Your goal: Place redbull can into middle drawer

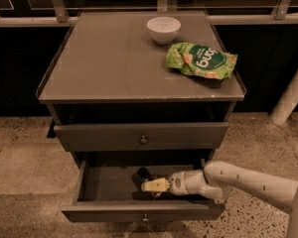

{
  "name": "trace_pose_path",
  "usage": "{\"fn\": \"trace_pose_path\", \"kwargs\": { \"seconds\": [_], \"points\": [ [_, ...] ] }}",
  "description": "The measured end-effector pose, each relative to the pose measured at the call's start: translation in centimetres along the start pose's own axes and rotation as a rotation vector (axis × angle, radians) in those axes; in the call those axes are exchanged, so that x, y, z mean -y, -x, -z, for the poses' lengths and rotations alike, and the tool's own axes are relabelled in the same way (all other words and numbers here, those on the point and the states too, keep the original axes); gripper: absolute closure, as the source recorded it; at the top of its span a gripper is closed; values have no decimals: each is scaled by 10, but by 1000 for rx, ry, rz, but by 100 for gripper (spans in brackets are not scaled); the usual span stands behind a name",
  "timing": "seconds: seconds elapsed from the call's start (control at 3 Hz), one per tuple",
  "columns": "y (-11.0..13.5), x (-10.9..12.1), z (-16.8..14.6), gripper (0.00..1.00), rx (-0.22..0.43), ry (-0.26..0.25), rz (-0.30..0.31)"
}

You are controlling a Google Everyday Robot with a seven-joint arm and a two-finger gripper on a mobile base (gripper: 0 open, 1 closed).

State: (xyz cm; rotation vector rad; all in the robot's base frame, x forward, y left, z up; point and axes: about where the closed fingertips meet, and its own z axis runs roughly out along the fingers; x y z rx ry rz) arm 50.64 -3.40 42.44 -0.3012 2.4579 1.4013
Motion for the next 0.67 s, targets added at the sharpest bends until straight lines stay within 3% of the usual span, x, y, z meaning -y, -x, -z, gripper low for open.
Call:
{"fn": "trace_pose_path", "kwargs": {
  "seconds": [0.33, 0.67],
  "points": [
    [0, 0, 0, 0, 0, 0, 0],
    [0, 0, 0, 0, 0, 0, 0]
  ]
}}
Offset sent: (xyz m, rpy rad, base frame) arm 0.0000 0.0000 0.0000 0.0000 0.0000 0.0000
